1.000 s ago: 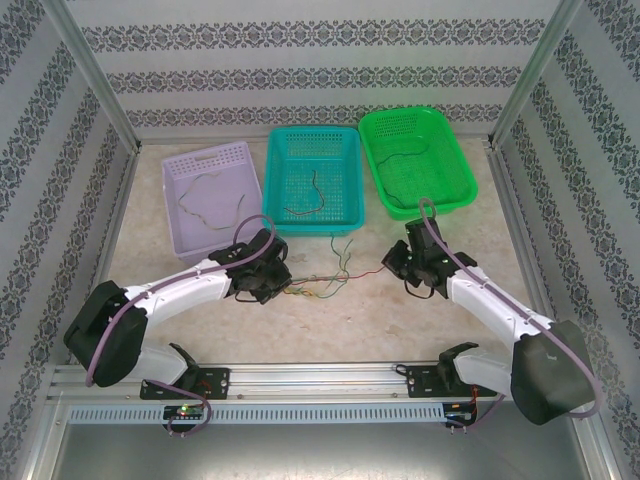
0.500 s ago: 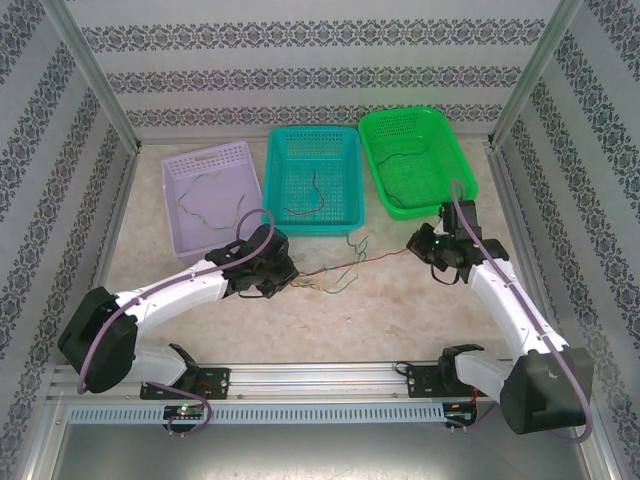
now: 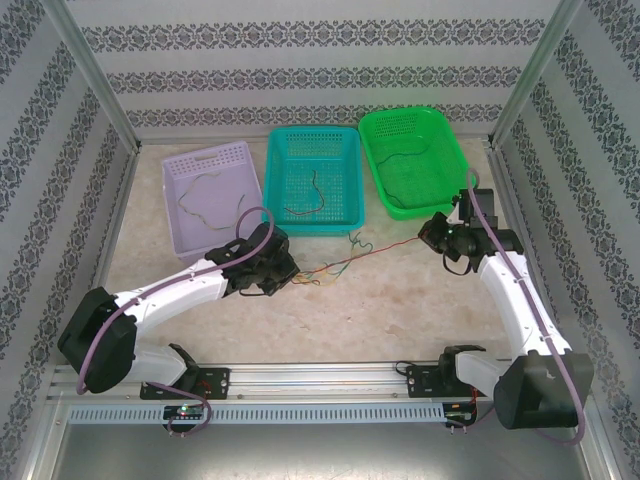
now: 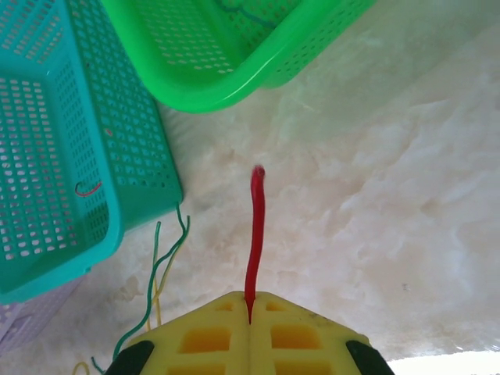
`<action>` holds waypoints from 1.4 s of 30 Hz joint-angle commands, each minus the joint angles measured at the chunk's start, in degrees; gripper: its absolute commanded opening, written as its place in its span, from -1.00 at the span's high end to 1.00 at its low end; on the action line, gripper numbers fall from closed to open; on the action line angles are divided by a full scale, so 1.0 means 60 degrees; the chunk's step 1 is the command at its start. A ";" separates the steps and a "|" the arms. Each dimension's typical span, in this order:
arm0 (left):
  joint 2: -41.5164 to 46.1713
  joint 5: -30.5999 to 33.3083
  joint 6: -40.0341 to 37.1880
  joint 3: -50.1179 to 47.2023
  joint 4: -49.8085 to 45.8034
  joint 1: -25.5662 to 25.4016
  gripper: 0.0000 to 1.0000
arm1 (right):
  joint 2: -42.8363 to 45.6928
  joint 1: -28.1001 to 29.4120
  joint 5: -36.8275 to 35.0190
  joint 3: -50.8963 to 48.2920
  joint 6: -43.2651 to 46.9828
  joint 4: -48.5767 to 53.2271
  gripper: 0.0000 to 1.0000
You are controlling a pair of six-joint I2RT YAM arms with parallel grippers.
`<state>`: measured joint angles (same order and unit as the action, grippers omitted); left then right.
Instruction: Untangle the cables
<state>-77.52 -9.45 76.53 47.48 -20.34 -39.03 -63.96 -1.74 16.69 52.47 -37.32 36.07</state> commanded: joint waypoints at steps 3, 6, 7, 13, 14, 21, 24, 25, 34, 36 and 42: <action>-0.0175 0.1658 -0.0107 -0.0706 -0.3587 0.0220 1.00 | -0.0057 -0.1157 -0.3008 0.0967 0.0283 -0.1139 1.00; -0.0306 0.1492 -0.0111 -0.0730 -0.3190 0.0220 1.00 | -0.0330 -0.0809 -0.2467 0.1073 0.0158 -0.1158 1.00; -0.0374 0.1435 -0.0140 -0.0735 -0.2992 0.0220 1.00 | -0.0379 -0.0581 -0.2361 0.1047 0.0137 -0.1117 1.00; -0.0815 0.1226 -0.0257 -0.0406 -0.2519 0.0220 1.00 | 0.0212 0.1276 -0.2504 -0.0247 -0.0512 -0.0934 1.00; -0.0824 0.1215 -0.0260 -0.0364 -0.2485 0.0220 1.00 | 0.0353 0.1633 -0.2481 -0.0568 -0.0738 -0.0915 1.00; -0.0851 0.1216 -0.0387 -0.0209 -0.2592 0.0220 1.00 | 0.0240 0.4753 -0.2012 -0.2438 -0.3126 -0.2309 0.22; -0.0502 0.1121 -0.0693 -0.0346 -0.2379 0.0220 1.00 | -0.0816 0.5444 -0.1881 -0.2484 -0.3432 -0.3141 0.13; -0.0240 0.0984 -0.0898 -0.0489 -0.1900 0.0206 1.00 | -0.1140 0.5588 -0.1760 -0.2441 -0.3519 -0.3425 0.13; 0.1055 0.0738 -0.1629 -0.0962 -0.0885 0.0161 1.00 | -0.2729 0.6892 -0.1370 -0.1508 -0.3216 -0.3367 0.09; 0.1026 0.0682 -0.1541 -0.1021 -0.0804 0.0159 1.00 | -0.2961 0.7018 -0.1354 -0.1569 -0.3293 -0.3367 0.10; 0.0998 0.0692 -0.1528 -0.0999 -0.0792 0.0156 1.00 | -0.3009 0.7245 -0.1439 -0.1831 -0.3722 -0.3743 0.46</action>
<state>-71.50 -4.93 68.62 41.76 -26.63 -37.87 -81.89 40.82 8.32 42.11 -58.11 15.05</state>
